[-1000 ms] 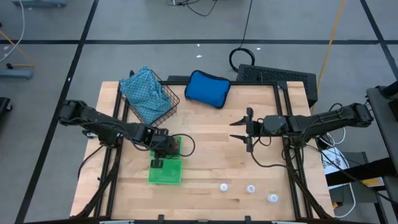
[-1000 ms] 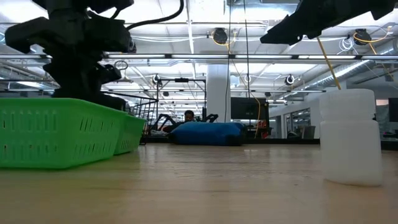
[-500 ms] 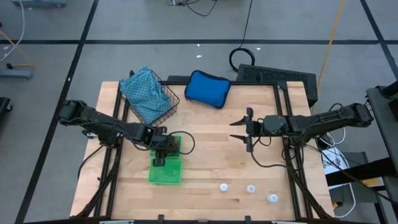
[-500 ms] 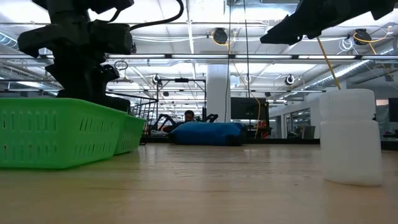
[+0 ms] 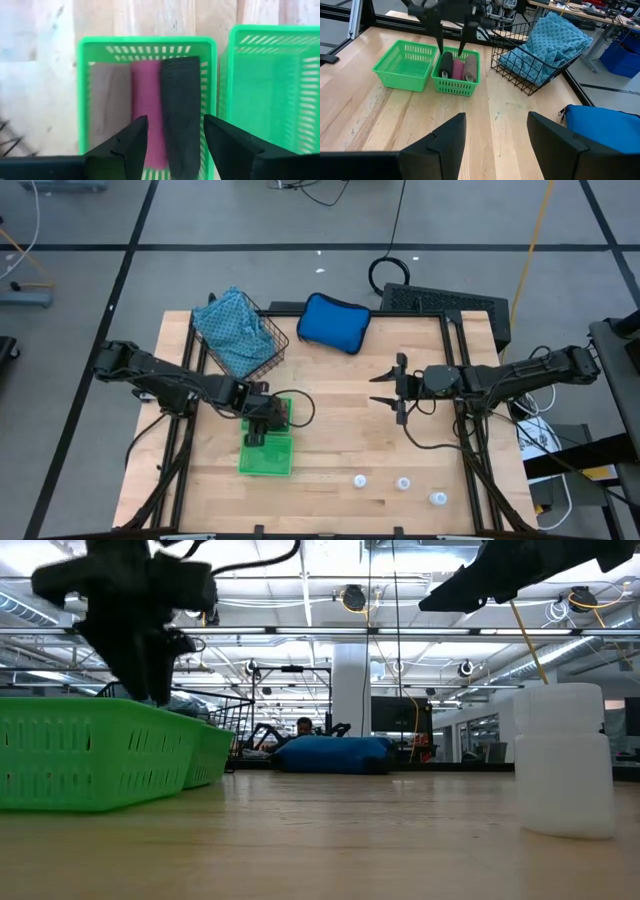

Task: Pick & Place Medicine items
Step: Put the right white pill bottle into the bottom green basket

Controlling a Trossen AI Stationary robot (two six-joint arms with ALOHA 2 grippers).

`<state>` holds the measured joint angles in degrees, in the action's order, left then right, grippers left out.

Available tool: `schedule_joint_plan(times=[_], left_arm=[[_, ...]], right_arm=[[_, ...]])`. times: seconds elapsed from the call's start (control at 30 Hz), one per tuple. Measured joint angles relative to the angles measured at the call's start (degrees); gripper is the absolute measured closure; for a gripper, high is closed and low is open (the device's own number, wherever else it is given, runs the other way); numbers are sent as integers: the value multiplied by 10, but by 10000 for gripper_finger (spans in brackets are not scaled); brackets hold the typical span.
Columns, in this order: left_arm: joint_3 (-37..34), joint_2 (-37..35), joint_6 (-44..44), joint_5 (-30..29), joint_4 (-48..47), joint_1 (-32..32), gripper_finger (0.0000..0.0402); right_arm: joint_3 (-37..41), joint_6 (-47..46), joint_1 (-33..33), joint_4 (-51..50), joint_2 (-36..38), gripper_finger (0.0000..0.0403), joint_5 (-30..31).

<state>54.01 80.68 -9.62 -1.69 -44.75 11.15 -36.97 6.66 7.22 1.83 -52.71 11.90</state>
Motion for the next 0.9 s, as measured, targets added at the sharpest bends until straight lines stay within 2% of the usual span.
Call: schedule_joint_plan(times=[0.1, 0.2, 0.3, 0.37, 0.5, 0.57, 0.67, 0.83, 0.9], left_arm=[[57, -7, -6, -2, -65, -5, 206], [108, -34, 2, -23, -76, -6, 204], [120, -90, 37, -57, -39, 1, 202], [112, -139, 61, -70, 18, 3, 203], [63, -253, 81, -76, 103, 5, 207], [31, -308, 83, -79, 139, 3, 208], [-15, -380, 80, -96, 189, -3, 206], [-63, -454, 62, -125, 214, -7, 202], [-70, -468, 59, -143, 213, -7, 205]], right_arm=[[0, 0, 0, 0, 1, 203, 0], [0, -27, 0, 1, 10, 203, -27], [0, -60, 0, 1, 27, 200, -115], [0, -88, 0, 6, 43, 200, -185], [0, -172, 16, 33, 86, 205, -337], [0, -181, 51, 44, 101, 208, -374], [0, -168, 143, 53, 107, 210, -339], [-3, -150, 321, 39, 81, 211, -150], [-27, -170, 385, -16, 59, 211, -68]])
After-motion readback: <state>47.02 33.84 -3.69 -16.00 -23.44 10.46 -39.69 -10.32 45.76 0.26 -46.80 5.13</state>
